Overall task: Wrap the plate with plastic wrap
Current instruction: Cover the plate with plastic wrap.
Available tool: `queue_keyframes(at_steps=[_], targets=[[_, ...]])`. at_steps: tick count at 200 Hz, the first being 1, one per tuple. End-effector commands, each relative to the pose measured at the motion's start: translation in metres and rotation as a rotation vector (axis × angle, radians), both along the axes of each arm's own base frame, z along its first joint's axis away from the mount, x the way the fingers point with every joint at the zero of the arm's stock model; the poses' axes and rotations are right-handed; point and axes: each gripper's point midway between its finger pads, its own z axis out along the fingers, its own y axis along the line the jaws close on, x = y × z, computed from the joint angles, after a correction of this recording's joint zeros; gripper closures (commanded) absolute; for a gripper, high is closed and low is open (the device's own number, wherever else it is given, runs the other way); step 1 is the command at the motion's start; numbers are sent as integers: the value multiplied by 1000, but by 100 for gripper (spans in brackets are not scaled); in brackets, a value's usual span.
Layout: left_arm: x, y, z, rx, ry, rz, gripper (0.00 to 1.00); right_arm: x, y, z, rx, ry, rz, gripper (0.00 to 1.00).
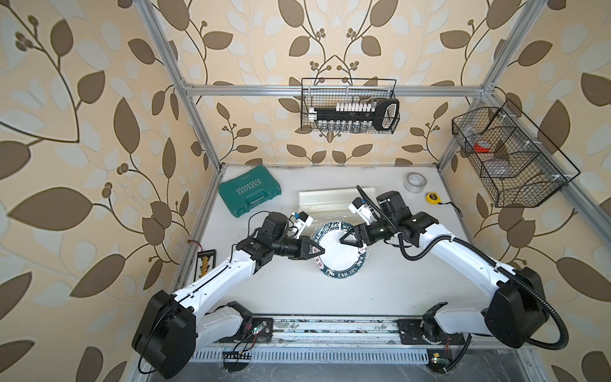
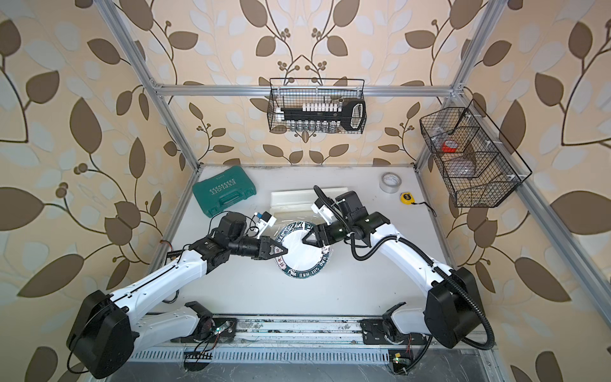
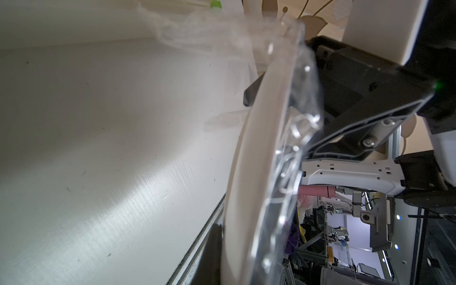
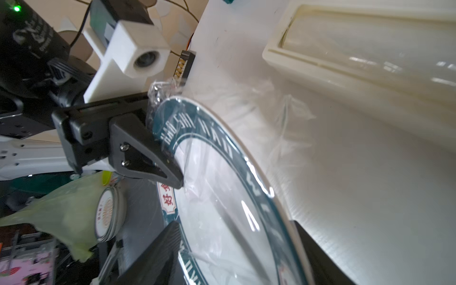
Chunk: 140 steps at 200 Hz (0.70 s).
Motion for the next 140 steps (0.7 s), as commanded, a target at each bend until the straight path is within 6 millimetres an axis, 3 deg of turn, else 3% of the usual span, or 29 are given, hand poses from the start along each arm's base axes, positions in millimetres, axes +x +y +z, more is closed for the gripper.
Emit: queue_keyframes(at_steps=[1,22,54,73,79,96,121,140], targets=[[14,-9,25,-55,-108,-14,100,-23,13,34,231,76,88,35],[18,-10,18,-60,-90,-2,100,-29,15,44,310,109,115,45],[18,-11,11,-72,-67,11,100,-30,14,39,329,142,112,72],[17,-9,6,-72,-51,24,100,-28,10,28,322,170,89,74],[16,-8,3,-69,-43,29,100,-27,8,24,317,173,76,71],[15,-6,-7,-63,-19,49,100,-21,1,16,300,175,31,47],[14,-3,-23,-69,19,87,100,-4,-17,0,253,195,-77,31],[14,-2,-36,-74,48,110,100,15,-43,-32,96,228,-213,24]])
